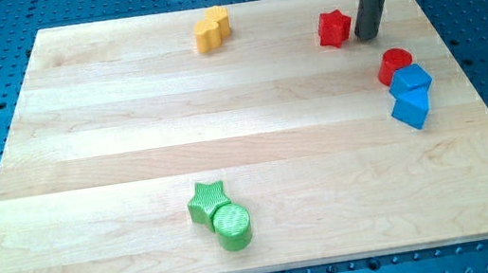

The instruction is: Drag the red star towards the top center

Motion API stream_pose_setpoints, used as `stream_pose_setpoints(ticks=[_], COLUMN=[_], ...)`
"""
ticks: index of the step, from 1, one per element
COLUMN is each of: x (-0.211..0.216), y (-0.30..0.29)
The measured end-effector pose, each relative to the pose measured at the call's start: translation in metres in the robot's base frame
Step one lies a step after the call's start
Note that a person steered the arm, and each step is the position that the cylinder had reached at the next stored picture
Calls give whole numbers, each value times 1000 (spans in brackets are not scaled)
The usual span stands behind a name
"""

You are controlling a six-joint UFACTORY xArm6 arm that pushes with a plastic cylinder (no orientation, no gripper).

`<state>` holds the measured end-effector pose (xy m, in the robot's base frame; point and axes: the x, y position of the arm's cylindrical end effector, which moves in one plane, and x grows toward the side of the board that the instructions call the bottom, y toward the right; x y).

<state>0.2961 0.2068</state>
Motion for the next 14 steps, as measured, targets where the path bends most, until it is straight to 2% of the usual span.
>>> stream_pose_setpoints(ticks=[1,2,3,5,6,7,8,9,10,11,12,13,14], x=[-8,-21,-5,-4,27,45,96,111,31,7,61,0,-23], y=[-1,-72,-143,-50,-48,-72,-98,-131,-128,-128,-165,-144,-118])
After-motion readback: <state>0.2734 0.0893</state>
